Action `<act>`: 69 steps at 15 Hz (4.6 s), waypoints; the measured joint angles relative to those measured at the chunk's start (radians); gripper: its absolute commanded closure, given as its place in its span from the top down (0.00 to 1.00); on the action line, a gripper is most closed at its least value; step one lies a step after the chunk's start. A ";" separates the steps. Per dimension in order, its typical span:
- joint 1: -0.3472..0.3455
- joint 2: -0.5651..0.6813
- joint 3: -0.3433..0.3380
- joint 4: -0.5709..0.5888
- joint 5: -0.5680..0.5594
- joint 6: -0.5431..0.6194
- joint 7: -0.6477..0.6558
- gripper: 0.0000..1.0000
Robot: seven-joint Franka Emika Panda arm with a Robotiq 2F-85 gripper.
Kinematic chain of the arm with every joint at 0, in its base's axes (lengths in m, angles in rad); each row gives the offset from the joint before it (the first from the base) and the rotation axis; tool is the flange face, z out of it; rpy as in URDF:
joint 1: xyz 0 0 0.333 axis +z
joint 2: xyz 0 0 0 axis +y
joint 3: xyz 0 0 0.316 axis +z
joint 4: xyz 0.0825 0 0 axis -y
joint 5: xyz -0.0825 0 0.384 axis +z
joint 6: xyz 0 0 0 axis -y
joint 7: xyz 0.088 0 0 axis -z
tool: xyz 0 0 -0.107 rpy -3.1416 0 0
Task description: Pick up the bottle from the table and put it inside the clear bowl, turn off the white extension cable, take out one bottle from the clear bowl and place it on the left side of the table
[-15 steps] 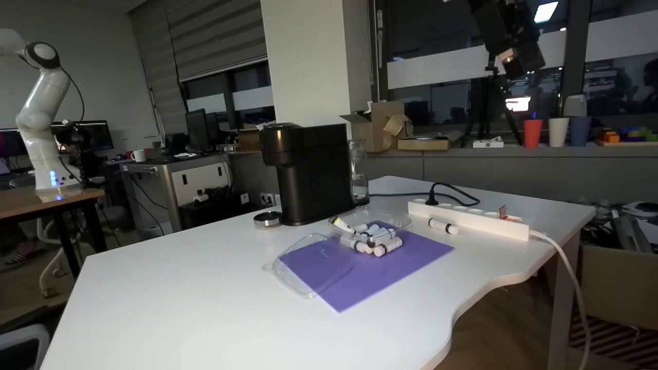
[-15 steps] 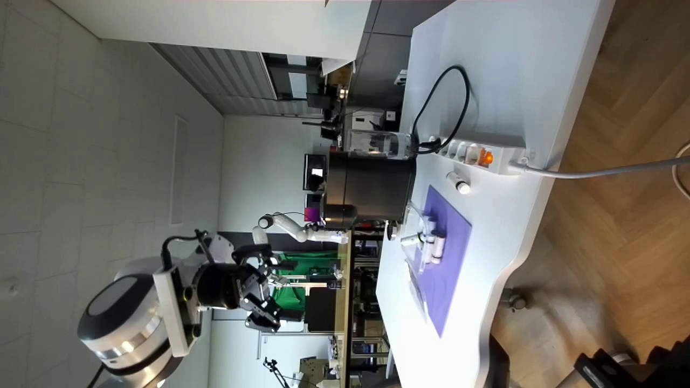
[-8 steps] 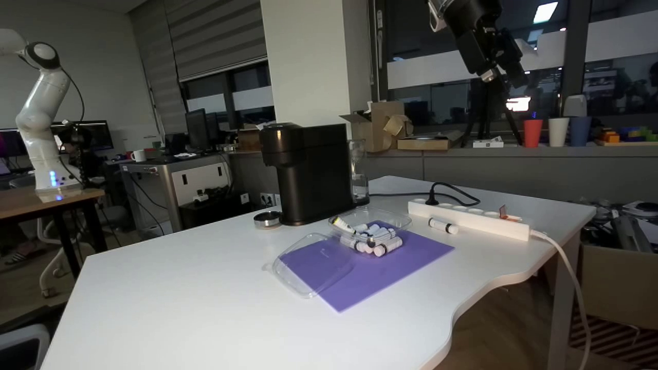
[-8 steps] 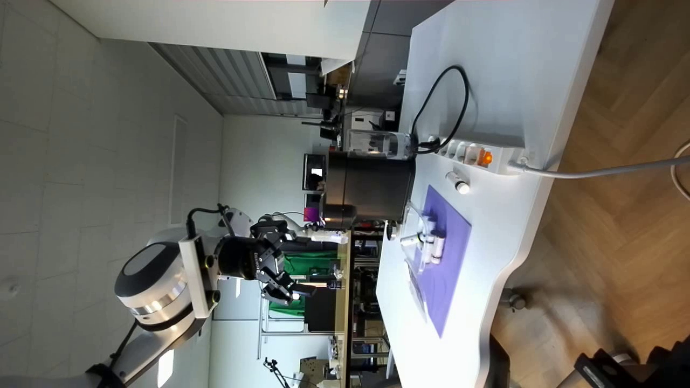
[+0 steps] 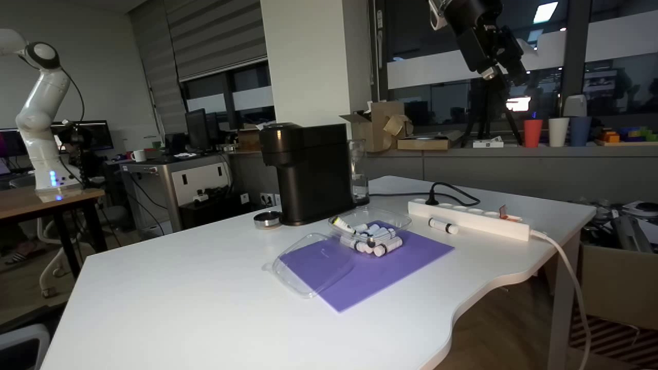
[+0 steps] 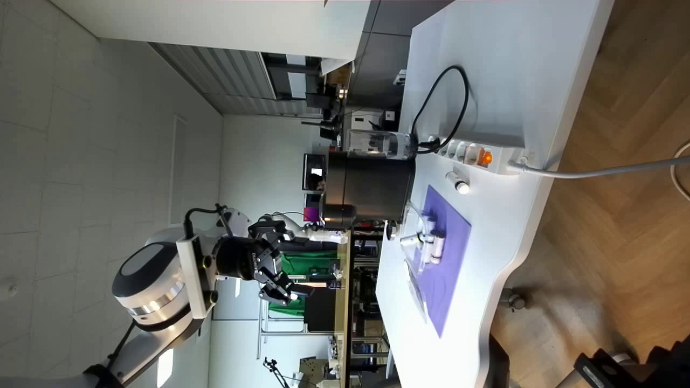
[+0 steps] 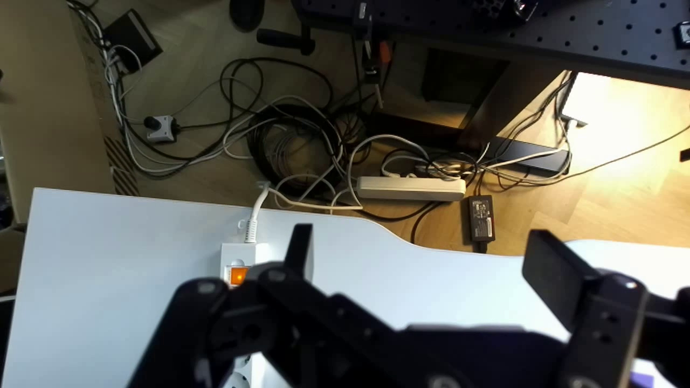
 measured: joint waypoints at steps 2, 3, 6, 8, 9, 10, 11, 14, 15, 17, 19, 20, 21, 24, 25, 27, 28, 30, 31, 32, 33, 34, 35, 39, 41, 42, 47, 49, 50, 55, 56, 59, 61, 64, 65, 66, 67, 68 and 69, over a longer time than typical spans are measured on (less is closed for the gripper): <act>-0.006 0.007 -0.001 -0.002 -0.002 0.055 0.001 1.00; -0.016 0.018 -0.004 -0.003 -0.003 0.123 0.001 1.00; -0.059 0.098 -0.032 0.008 0.010 0.362 -0.001 1.00; -0.094 0.194 -0.047 0.044 0.048 0.494 -0.013 1.00; -0.111 0.250 -0.050 0.070 0.076 0.547 -0.025 1.00; -0.128 0.311 -0.050 0.104 0.108 0.589 -0.041 1.00; -0.143 0.376 -0.047 0.142 0.142 0.622 -0.058 1.00; -0.190 0.565 -0.014 0.282 0.227 0.645 -0.087 1.00; -0.203 0.618 -0.001 0.325 0.244 0.643 -0.088 1.00; -0.222 0.711 0.024 0.406 0.270 0.629 -0.088 1.00; -0.232 0.781 0.041 0.469 0.283 0.607 -0.086 1.00; -0.233 0.807 0.047 0.494 0.285 0.594 -0.085 1.00; -0.233 0.828 0.053 0.515 0.286 0.579 -0.084 1.00; -0.231 0.864 0.063 0.565 0.291 0.526 -0.077 1.00; -0.231 0.869 0.064 0.579 0.294 0.507 -0.075 1.00; -0.228 0.875 0.065 0.595 0.295 0.485 -0.067 1.00; -0.225 0.875 0.064 0.598 0.293 0.485 -0.058 1.00; -0.213 0.873 0.058 0.603 0.282 0.493 -0.039 1.00; -0.203 0.872 0.050 0.606 0.270 0.498 -0.027 1.00; -0.191 0.870 0.042 0.608 0.254 0.499 -0.015 1.00; -0.179 0.868 0.032 0.610 0.238 0.497 0.000 1.00; -0.164 0.865 0.022 0.611 0.219 0.494 0.017 1.00; -0.149 0.863 0.011 0.611 0.198 0.492 0.035 1.00; -0.073 0.845 -0.045 0.611 0.083 0.430 0.121 1.00; -0.031 0.833 -0.071 0.611 0.029 0.355 0.160 1.00; -0.018 0.826 -0.072 0.611 0.015 0.320 0.162 1.00; -0.018 0.811 -0.031 0.586 0.005 0.336 0.135 1.00; -0.033 0.815 -0.022 0.565 0.006 0.388 0.116 1.00; -0.044 0.819 -0.018 0.555 0.007 0.412 0.101 1.00; -0.125 0.856 0.025 0.539 0.062 0.467 -0.016 1.00; -0.140 0.864 0.037 0.539 0.080 0.467 -0.039 1.00; -0.165 0.880 0.063 0.539 0.113 0.467 -0.086 1.00; -0.170 0.886 0.071 0.539 0.126 0.466 -0.103 1.00; -0.173 0.894 0.076 0.540 0.128 0.467 -0.111 1.00; -0.173 0.898 0.077 0.540 0.128 0.468 -0.111 1.00; -0.173 0.901 0.076 0.540 0.128 0.471 -0.111 1.00; -0.173 0.904 0.076 0.540 0.130 0.474 -0.110 1.00; -0.174 0.908 0.076 0.541 0.138 0.476 -0.110 1.00; -0.174 0.912 0.076 0.544 0.145 0.477 -0.105 0.75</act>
